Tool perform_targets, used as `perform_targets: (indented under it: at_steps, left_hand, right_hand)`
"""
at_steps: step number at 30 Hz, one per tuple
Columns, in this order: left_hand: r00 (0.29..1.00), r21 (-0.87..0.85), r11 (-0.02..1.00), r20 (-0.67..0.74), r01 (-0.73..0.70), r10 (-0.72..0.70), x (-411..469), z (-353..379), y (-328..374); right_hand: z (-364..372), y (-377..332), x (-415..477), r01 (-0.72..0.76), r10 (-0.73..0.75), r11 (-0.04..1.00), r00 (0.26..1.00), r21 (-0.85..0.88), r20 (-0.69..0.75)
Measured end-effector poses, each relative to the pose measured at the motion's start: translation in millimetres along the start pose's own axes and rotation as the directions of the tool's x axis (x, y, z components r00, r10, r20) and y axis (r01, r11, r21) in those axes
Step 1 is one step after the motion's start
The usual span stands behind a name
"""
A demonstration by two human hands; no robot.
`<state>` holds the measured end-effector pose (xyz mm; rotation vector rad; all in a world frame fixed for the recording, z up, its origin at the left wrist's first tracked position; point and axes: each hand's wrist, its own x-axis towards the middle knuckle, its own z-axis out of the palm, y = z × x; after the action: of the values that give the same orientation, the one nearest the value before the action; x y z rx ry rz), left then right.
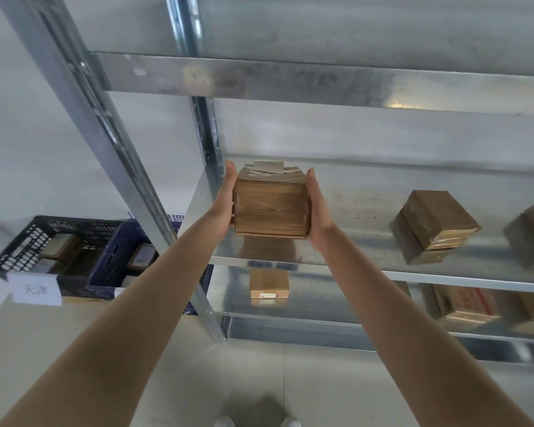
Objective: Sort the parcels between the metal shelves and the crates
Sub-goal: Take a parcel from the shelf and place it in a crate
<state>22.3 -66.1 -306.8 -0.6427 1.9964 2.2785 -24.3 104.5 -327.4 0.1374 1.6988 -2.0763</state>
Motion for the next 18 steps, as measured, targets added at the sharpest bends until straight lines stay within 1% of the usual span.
perform_targets:
  at_steps: [2,4,7,9,11,14,18]
  left_hand:
    - [1.0,-0.001,1.0,-0.005,-0.02,0.02,35,-8,-23]
    - [1.0,-0.014,1.0,-0.015,-0.006,0.006,49,-11,-34]
    - [1.0,-0.049,0.999,-0.019,0.0,-0.001,53,-10,-35]
    - [0.999,-0.059,0.998,-0.04,0.017,-0.019,38,-5,-28]
    - [0.995,-0.058,0.998,-0.103,0.009,-0.015,9,4,-9]
    - [0.985,-0.047,0.999,-0.173,0.003,-0.011,1,7,-5]
    - [0.986,-0.037,0.997,-0.158,-0.069,0.062,-4,9,-6]
  right_hand:
    - [-5,10,14,-0.045,0.046,0.999,0.999,0.028,-0.018]
    - [-7,14,18,-0.035,0.036,0.999,0.999,0.034,-0.033]
    - [-2,5,2,0.011,-0.01,1.0,1.0,0.023,-0.019]
    - [2,-2,-8,0.034,-0.033,0.999,0.999,0.024,-0.016]
    - [1,-2,-10,0.047,-0.047,0.998,0.999,0.029,-0.009]
    - [-1,3,-9,0.047,-0.046,0.998,0.998,0.029,-0.038]
    - [-1,5,-13,0.065,-0.065,0.997,0.998,0.032,0.003]
